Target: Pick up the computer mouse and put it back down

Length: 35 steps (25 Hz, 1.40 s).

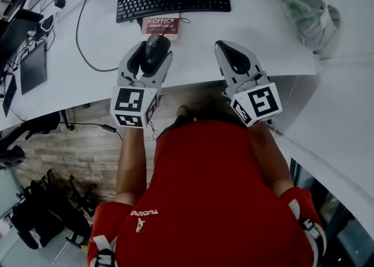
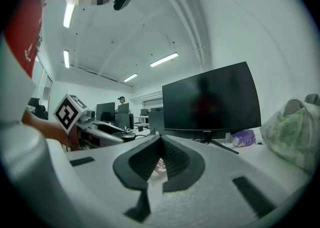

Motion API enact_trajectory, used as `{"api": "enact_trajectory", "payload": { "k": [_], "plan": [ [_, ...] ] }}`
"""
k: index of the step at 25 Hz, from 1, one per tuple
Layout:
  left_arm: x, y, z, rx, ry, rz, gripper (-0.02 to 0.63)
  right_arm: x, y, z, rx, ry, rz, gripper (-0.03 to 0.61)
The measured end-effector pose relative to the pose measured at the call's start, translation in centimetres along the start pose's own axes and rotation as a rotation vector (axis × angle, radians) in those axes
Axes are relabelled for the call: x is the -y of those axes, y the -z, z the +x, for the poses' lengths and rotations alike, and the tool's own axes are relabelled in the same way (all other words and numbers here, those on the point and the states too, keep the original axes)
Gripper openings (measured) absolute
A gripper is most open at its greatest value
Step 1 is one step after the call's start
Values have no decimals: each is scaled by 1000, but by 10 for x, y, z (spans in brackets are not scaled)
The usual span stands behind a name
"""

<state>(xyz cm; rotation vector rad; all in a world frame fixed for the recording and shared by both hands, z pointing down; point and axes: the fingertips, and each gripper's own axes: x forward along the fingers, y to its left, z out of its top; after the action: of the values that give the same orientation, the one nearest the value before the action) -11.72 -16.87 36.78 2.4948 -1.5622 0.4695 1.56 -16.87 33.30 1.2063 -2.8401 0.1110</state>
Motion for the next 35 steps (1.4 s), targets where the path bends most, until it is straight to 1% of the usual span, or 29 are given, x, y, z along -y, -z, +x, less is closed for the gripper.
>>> {"api": "enact_trajectory", "payload": {
  "k": [9,21,28,35],
  "plan": [
    [4,61,36,-113,21,38,284,7,6,1,-12,16,2,5],
    [13,120,66,-262,70,37,284,12,12,7,-26,26,10,5],
    [15,146,77,-336,92,38,284,16,14,9,-33,41,14,5],
    [18,161,86,-387,103,42,284,23,16,6,-37,60,18,5]
  ]
}}
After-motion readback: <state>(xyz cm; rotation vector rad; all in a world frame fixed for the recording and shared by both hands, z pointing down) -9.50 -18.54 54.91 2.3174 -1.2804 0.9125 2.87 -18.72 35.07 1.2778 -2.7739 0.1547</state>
